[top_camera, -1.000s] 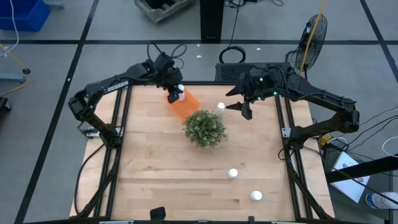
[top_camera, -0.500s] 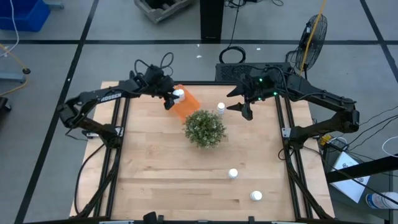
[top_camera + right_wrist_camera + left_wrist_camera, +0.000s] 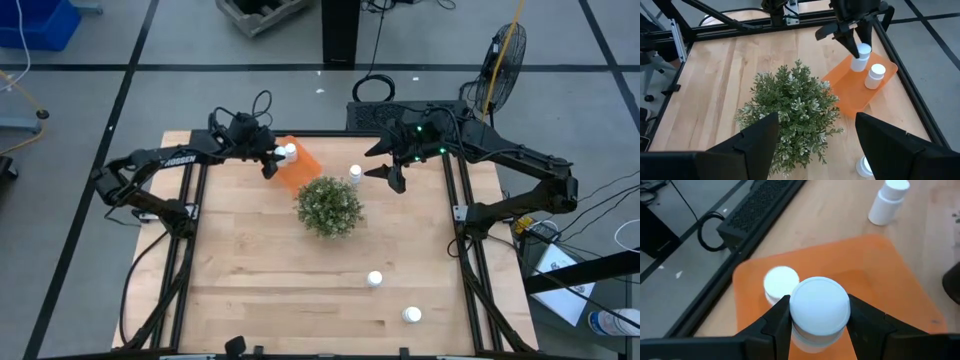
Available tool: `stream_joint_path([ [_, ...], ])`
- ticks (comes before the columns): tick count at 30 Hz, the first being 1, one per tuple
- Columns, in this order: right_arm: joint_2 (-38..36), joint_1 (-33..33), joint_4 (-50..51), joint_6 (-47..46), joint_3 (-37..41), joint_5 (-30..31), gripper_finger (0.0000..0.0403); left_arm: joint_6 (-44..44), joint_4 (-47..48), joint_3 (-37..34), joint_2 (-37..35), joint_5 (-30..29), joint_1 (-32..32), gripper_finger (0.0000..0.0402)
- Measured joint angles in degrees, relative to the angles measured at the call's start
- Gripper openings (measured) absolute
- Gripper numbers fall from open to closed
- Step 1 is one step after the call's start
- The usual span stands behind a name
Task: Pick and place pill bottles into a basket
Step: Put the white medicine bottle into the orange bin
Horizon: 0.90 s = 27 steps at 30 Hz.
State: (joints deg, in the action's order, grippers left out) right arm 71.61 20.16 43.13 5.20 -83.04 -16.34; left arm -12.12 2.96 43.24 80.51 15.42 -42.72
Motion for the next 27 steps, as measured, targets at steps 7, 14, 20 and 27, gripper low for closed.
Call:
stream_joint_path([
  [7,0.0,0.0,0.0,0.0,0.0,0.0,0.0256,0.2,-3.7,-3.4,0.0,0.2,-2.0,0.0159],
  [14,0.0,0.0,-0.1,0.0,0.0,0.0,0.0256,-0.5,-6.7,-5.0,1.0,0.7,-3.1,0.0159],
  [20,0.0,0.0,-1.2,-0.3,0.0,0.0,0.0254,-0.3,-9.1,-5.4,3.4,1.5,-3.3,0.0159],
  [27,0.0,0.0,-1.5,-0.6,0.0,-0.1,0.0254,-0.2,-11.8,-5.4,6.0,2.2,-3.3,0.0159],
])
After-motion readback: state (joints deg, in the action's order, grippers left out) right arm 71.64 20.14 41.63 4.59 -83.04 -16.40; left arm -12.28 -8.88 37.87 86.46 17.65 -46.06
